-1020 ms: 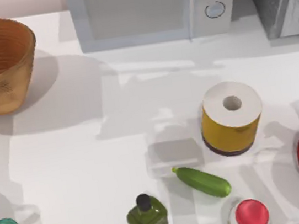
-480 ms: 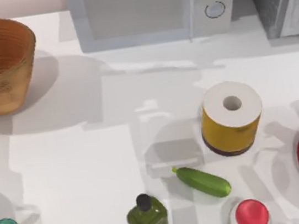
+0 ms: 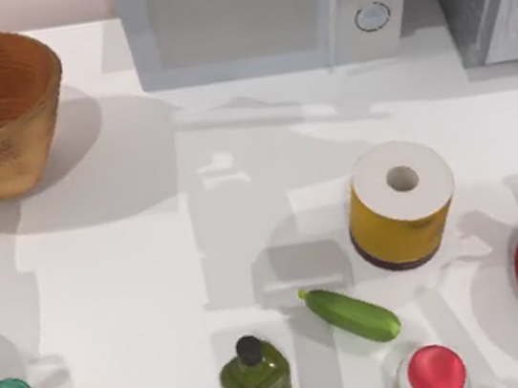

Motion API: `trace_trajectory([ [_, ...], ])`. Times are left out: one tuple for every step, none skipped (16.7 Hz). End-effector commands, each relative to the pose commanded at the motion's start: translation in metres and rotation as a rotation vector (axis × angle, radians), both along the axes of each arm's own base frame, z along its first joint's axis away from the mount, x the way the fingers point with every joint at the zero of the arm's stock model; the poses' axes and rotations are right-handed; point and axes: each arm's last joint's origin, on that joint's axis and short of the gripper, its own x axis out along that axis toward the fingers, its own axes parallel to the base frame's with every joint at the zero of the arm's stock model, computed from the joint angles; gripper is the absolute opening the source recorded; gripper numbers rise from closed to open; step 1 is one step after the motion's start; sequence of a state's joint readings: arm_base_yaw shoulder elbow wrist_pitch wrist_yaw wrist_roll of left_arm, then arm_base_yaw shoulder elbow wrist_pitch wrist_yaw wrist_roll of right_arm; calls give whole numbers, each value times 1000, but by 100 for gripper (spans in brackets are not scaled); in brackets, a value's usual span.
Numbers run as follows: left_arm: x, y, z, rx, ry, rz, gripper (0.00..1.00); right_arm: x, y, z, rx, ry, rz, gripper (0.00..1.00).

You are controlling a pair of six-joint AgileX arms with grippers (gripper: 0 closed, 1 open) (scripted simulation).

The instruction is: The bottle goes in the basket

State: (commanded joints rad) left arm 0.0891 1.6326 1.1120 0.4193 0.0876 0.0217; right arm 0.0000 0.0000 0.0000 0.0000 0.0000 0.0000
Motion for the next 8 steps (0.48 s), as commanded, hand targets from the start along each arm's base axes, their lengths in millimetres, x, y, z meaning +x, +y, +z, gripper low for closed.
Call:
trace_trajectory([
  [0, 0, 0, 0, 0, 0, 0, 0, 0, 0, 0, 0, 0, 100],
  [0, 0, 0, 0, 0, 0, 0, 0, 0, 0, 0, 0, 0, 100],
  [0, 0, 0, 0, 0, 0, 0, 0, 0, 0, 0, 0, 0, 100],
  [0, 0, 0, 0, 0, 0, 8, 0, 0, 0, 0, 0, 0, 100],
  [0, 0, 0, 0, 0, 0, 15, 0, 0, 0, 0, 0, 0, 100],
  [0, 0, 0, 0, 0, 0, 23, 0, 0, 0, 0, 0, 0, 100],
  [0, 0, 0, 0, 0, 0, 30, 0, 0, 0, 0, 0, 0, 100],
  [0, 0, 0, 0, 0, 0, 38, 0, 0, 0, 0, 0, 0, 100],
])
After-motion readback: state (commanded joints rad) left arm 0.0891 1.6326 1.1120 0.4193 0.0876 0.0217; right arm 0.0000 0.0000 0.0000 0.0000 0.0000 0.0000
